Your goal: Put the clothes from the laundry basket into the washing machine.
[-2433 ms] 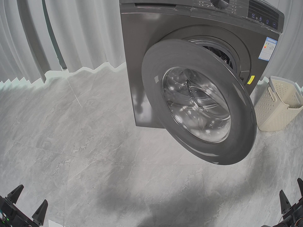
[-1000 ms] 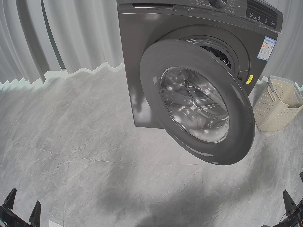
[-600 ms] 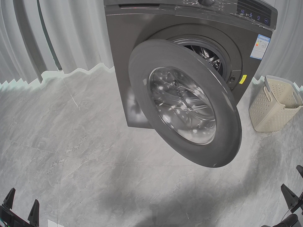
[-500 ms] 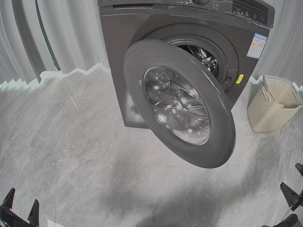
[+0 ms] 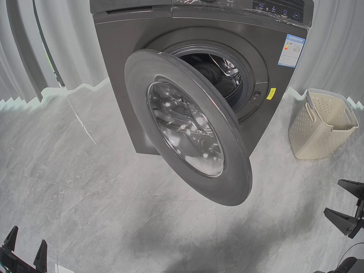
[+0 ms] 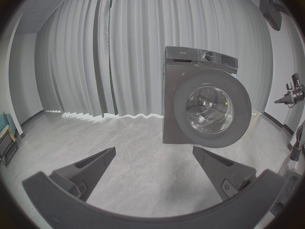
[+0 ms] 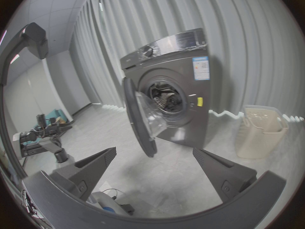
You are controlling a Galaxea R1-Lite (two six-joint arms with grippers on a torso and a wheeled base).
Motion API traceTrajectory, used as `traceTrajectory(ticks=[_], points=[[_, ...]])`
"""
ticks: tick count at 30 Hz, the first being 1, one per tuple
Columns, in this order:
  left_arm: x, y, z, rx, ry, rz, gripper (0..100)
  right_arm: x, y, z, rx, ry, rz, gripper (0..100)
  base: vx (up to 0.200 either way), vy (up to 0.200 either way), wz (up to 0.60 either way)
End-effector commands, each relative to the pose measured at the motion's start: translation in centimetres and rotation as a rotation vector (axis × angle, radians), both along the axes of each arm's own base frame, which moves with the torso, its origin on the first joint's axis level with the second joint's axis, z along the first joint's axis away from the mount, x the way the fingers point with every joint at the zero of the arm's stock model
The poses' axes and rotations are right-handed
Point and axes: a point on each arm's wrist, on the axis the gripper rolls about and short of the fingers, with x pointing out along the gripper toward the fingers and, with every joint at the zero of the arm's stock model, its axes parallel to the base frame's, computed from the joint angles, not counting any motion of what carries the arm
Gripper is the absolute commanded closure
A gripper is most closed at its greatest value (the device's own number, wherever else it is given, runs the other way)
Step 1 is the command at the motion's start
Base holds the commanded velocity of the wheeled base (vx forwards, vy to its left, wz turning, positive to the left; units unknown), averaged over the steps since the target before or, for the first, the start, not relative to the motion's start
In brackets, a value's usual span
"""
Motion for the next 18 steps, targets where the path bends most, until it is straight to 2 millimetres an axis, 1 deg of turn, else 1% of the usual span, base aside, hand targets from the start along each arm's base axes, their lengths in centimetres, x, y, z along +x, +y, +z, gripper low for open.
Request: traceTrajectory(ticks=[1,2,4,6,8,10,11,13,18], points=[[0.0,0.0,-0.5,0.000,0.004,-0.001,0,3.4,2.4,0.1,-0.008,0.101,0.156,0,0.000,0.000,0.00],[0.0,0.0,-0.5,0.000,0.004,-0.001,0,4.3,3.1,0.3,-0.003,0.106,0.157,0,0.000,0.000,0.00],[0.0,0.0,-0.5,0.000,0.004,-0.001,0,4.9,3.5,0.3,-0.001,0.109,0.150,0,0.200,-0.200,0.00],[0.0,0.0,-0.5,0.000,0.004,-0.001,0,6.2,4.7,0.4,0.000,0.107,0.154,0,0.200,-0.200,0.00],[0.0,0.0,-0.5,-0.001,0.004,-0.001,0,6.8,5.5,0.4,-0.002,0.097,0.173,0,0.200,-0.200,0.00],[0.0,0.0,-0.5,-0.003,0.006,-0.004,0,7.3,6.4,0.7,-0.003,0.087,0.190,0,0.000,0.000,0.00],[0.0,0.0,-0.5,-0.003,0.004,-0.004,0,7.3,6.5,0.6,-0.003,0.087,0.192,0,0.000,0.000,0.00],[0.0,0.0,-0.5,-0.006,0.004,-0.004,0,7.5,7.7,1.1,-0.002,0.065,0.205,0,0.000,0.000,0.00],[0.0,0.0,-0.5,-0.004,0.004,-0.004,0,7.4,9.1,1.6,0.002,0.043,0.238,0,0.000,0.000,0.00]])
